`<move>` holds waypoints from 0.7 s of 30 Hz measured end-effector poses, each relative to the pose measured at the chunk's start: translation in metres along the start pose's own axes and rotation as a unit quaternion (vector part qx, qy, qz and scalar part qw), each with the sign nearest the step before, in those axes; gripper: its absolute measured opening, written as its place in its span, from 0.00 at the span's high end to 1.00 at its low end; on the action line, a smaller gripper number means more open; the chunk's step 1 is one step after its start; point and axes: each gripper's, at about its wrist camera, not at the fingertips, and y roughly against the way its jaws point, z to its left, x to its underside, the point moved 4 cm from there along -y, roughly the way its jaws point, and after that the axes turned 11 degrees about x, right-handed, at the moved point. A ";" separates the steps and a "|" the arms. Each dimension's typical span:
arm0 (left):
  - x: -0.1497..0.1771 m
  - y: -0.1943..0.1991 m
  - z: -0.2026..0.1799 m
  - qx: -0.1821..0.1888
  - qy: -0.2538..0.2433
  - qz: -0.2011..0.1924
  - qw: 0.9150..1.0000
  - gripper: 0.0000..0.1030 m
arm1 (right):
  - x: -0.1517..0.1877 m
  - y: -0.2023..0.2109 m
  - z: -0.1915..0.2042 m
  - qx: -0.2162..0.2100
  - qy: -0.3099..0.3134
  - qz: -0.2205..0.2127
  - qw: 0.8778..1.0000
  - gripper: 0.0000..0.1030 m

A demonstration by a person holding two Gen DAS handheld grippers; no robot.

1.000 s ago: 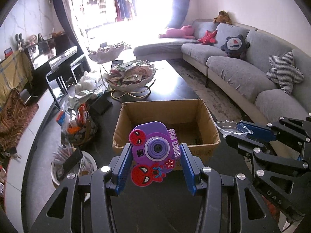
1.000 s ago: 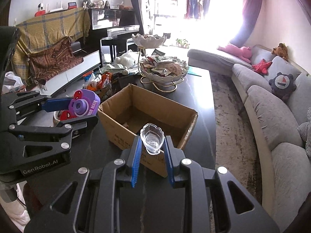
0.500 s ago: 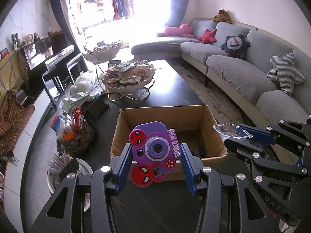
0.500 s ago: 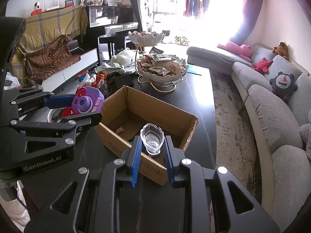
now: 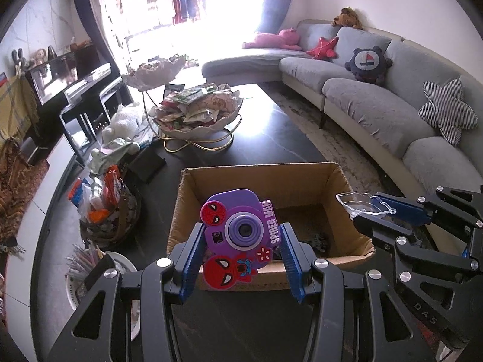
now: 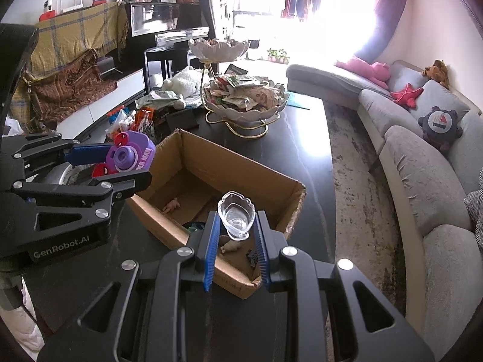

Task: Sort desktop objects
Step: 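Carry the Spider-Man toy and leaf dish over the open cardboard box with both tools, then open the left tool over the box while the right tool releases the dish inside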

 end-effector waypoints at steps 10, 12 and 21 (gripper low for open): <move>0.003 -0.026 0.003 0.014 0.002 0.034 0.999 0.51 | -0.002 -0.018 0.000 0.013 0.004 0.004 1.000 0.78; 0.003 -0.026 0.004 0.013 0.001 0.034 0.999 0.43 | -0.002 -0.020 0.002 0.019 0.009 0.005 1.000 0.76; 0.005 -0.017 0.010 -0.004 0.021 0.042 0.999 0.26 | -0.002 -0.023 0.003 0.022 0.007 0.011 1.000 0.66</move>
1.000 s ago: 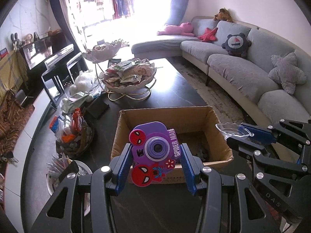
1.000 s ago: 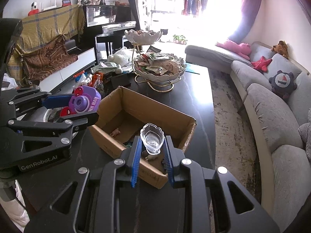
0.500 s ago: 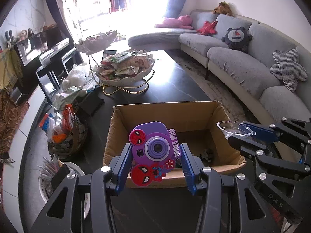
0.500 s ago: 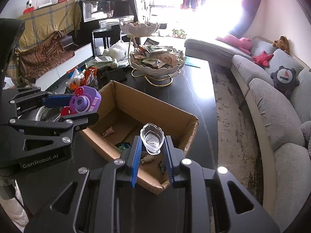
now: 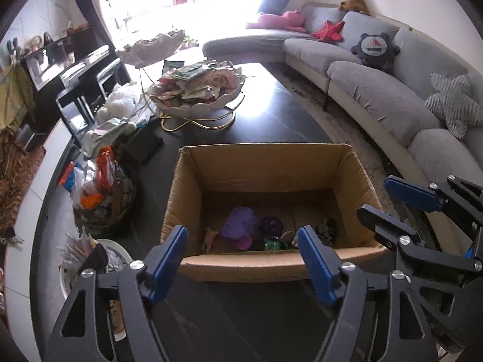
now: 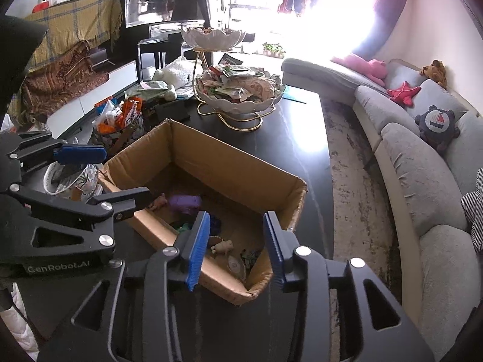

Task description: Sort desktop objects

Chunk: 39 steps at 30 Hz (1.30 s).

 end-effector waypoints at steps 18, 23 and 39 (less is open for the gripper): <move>0.017 0.051 -0.004 -0.033 0.004 -0.027 0.999 0.12 | 0.007 0.052 0.004 0.004 -0.017 -0.006 1.000 0.57; 0.026 0.071 -0.011 -0.059 -0.011 -0.045 0.997 0.12 | 0.012 0.069 0.009 0.003 -0.012 -0.014 1.000 0.57; 0.058 0.112 -0.026 -0.064 -0.008 -0.066 0.996 0.12 | 0.032 0.114 0.017 0.000 0.000 -0.039 0.999 0.57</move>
